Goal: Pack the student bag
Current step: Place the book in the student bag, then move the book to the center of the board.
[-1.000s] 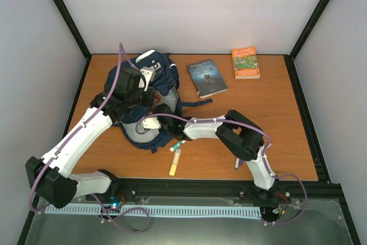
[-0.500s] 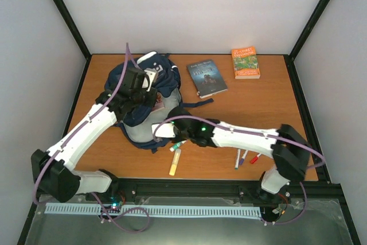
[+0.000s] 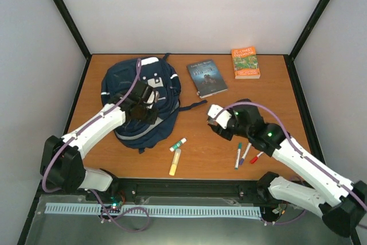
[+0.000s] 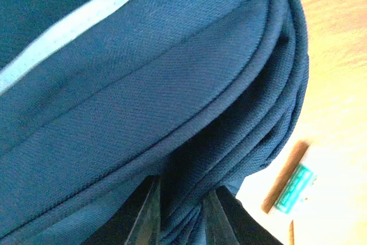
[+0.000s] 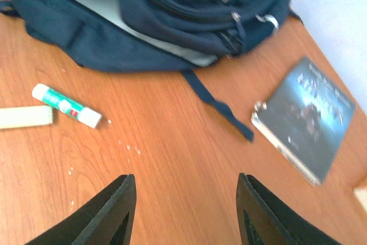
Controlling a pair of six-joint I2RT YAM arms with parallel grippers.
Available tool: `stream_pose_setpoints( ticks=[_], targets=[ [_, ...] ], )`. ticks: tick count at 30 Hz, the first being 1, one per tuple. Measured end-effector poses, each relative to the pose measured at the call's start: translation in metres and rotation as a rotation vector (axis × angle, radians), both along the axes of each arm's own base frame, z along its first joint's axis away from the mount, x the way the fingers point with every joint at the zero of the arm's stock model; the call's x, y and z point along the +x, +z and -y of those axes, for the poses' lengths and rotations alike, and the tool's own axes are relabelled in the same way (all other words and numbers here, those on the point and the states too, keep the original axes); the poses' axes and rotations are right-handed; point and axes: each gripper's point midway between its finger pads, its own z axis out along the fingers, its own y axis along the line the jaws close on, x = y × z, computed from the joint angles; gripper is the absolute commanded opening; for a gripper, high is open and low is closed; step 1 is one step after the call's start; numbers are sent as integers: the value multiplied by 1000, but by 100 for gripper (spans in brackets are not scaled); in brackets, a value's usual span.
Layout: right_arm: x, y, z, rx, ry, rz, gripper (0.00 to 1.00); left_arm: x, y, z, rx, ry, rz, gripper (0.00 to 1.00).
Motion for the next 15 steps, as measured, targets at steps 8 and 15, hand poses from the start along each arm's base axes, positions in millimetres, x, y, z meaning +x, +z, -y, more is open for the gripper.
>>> stream_pose_setpoints(
  ticks=[8,15],
  targets=[
    [19,-19,54,84,-238,-103,68,-26,-11,6,-71,-17,-95,100],
    [83,-9,79,162,-399,-220,69,-8,97,11,-208,0,189,100]
  ],
)
